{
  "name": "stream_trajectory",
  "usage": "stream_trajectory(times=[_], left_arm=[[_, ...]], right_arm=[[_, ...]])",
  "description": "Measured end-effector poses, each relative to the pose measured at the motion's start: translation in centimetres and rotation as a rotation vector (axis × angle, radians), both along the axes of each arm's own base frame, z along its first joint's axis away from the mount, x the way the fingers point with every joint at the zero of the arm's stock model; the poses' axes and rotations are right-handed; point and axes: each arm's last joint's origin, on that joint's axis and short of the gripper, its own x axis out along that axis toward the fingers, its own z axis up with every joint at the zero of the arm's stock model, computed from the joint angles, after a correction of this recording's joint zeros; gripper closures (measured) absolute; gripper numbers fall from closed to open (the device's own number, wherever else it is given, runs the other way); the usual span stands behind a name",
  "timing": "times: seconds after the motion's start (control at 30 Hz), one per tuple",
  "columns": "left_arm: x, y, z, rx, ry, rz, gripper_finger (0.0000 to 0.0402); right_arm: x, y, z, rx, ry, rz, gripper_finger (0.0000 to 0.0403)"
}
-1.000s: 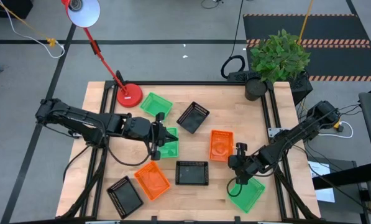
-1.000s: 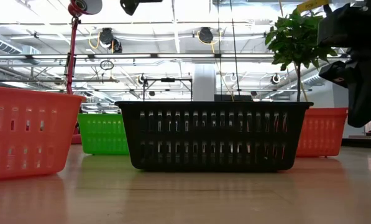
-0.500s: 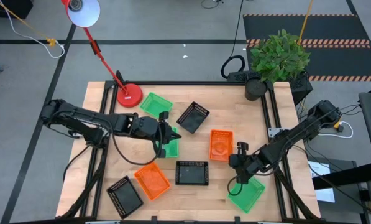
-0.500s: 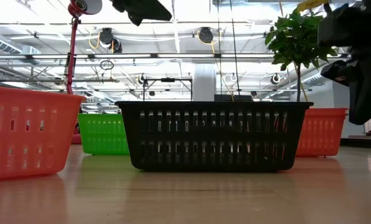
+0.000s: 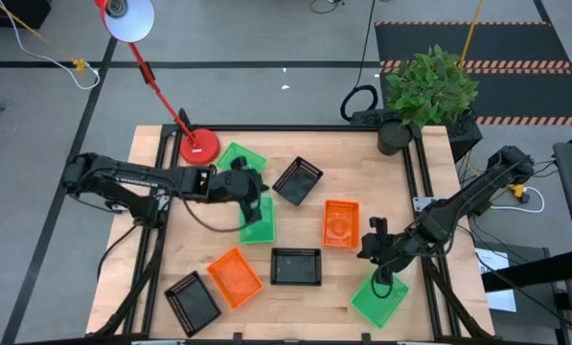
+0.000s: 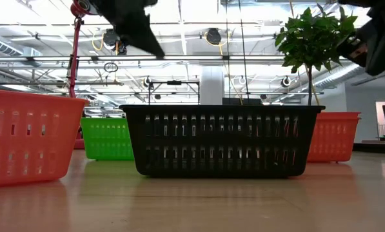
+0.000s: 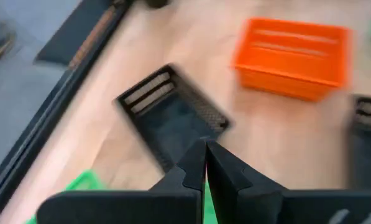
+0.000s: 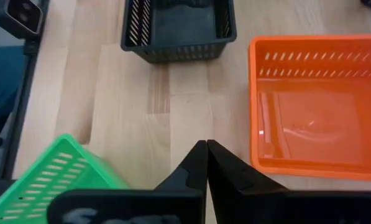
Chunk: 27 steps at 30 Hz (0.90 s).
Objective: Stack baskets by color
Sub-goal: Stack the top green bin on top of the middle green bin
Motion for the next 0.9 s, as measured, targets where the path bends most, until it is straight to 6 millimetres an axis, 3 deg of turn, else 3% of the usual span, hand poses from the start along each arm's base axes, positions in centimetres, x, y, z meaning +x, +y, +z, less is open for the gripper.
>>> stream_trajectory(times=[0.13, 0.3, 0.53, 0.7, 0.9], left_arm=[[0.0, 2.6, -1.1, -0.117, 0.014, 0.21, 0.036], [0.6, 5.0, -3.4, -0.257, 0.068, 0.386, 0.0286], [1.8, 6.5, -6.3, -0.268, 0.158, 0.414, 0.0199], [1.7, 6.7, -6.2, -0.275, 0.129, 0.493, 0.0171], [1.2, 7.7, -6.9, -0.309, 0.155, 0.591, 0.0167]], right_arm=[[-0.2, -0.1, 0.3, -0.003, -0.013, 0.014, 0.0403], [-0.3, -0.2, 0.2, -0.018, -0.003, 0.03, 0.0403], [-0.3, -0.2, 0.3, -0.015, -0.002, 0.027, 0.0403], [-0.4, -0.3, 0.2, -0.029, 0.012, 0.029, 0.0403], [-0.4, -0.4, 0.2, -0.059, 0.0, 0.027, 0.0403]])
